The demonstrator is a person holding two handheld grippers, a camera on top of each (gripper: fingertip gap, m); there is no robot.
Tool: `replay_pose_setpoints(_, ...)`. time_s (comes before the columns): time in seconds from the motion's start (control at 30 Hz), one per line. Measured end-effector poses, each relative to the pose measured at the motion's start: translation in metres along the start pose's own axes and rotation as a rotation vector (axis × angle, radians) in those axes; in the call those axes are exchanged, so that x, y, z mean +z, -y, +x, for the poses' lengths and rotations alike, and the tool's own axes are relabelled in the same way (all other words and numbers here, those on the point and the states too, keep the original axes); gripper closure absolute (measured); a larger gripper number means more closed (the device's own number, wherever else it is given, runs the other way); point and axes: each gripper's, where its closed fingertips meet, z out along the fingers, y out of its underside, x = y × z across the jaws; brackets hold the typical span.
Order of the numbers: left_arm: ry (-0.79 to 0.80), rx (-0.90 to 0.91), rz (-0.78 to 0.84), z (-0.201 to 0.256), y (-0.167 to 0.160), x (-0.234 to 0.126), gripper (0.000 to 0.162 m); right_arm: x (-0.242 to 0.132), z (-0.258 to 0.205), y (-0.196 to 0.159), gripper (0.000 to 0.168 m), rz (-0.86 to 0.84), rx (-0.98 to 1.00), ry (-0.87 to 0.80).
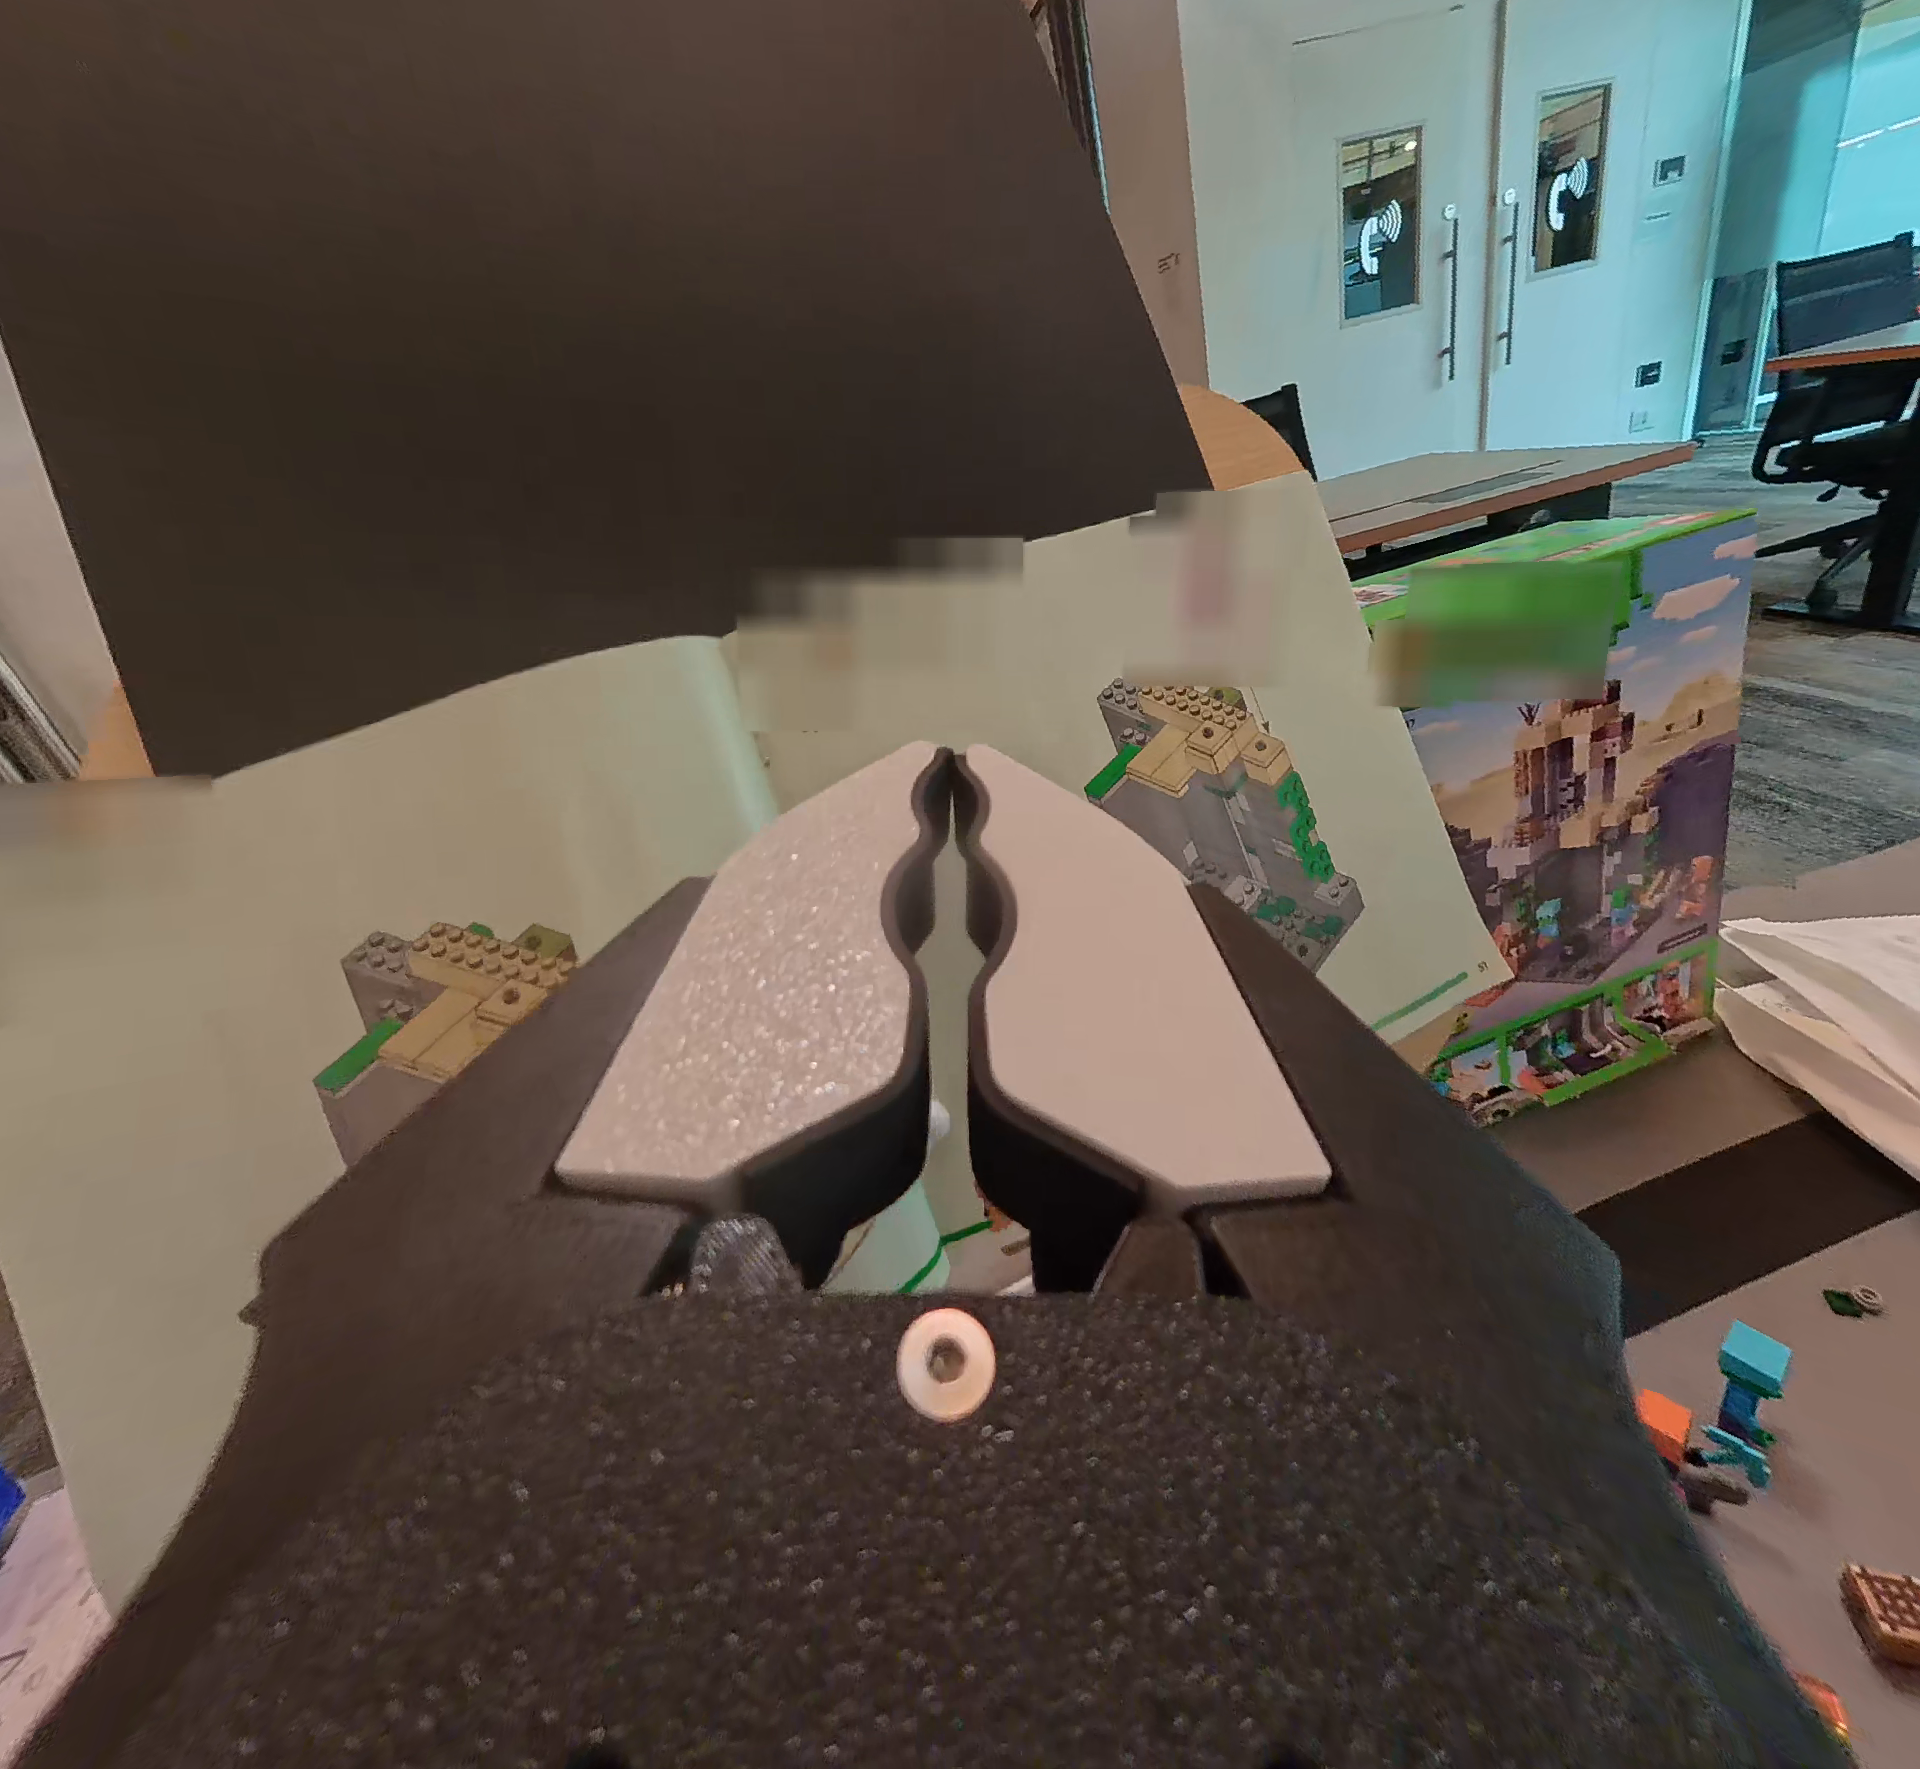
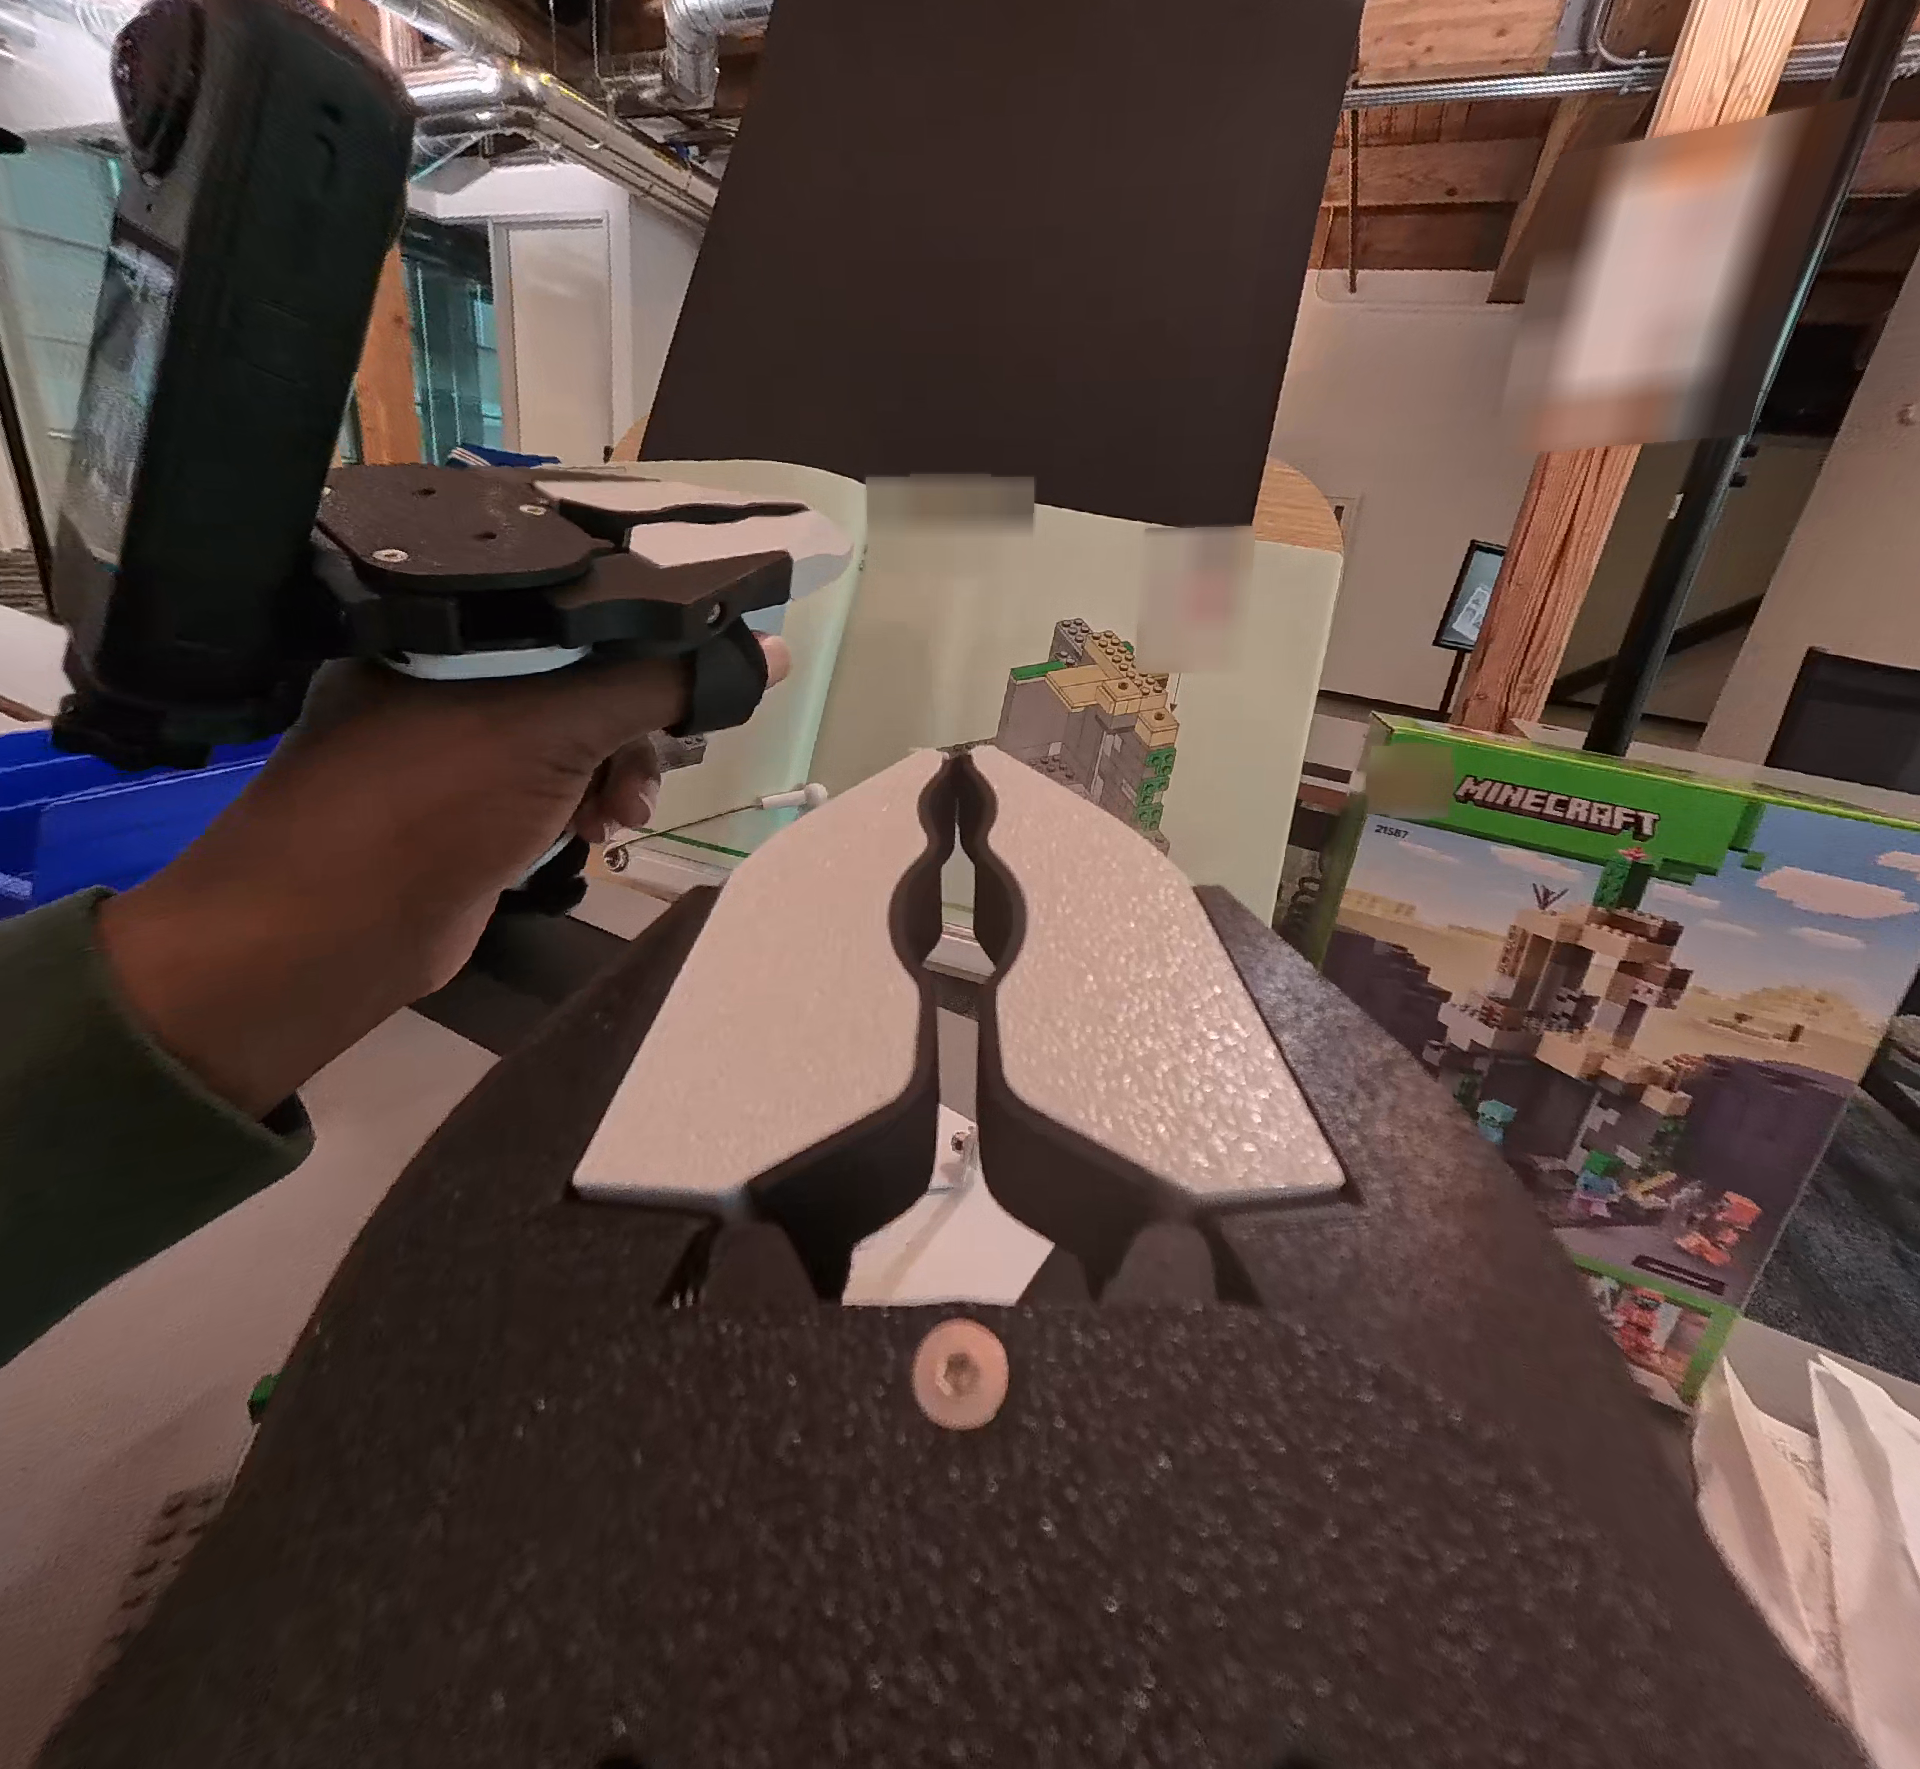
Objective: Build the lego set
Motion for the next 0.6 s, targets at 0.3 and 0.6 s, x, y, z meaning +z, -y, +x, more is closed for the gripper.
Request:
replay_pose_setpoints(0.3, 0.003, 0.000, 0.012, -0.005, 0.011, 0.018, 0.162, 0.000, 0.003, -0.001, 0.168, 0.007, -0.008, 0.007)
replay_pose_setpoints(0.6, -0.025, -0.005, 0.002, 0.005, 0.003, 0.016, 0.162, 0.001, 0.008, -0.003, 0.168, -0.004, -0.006, -0.021)
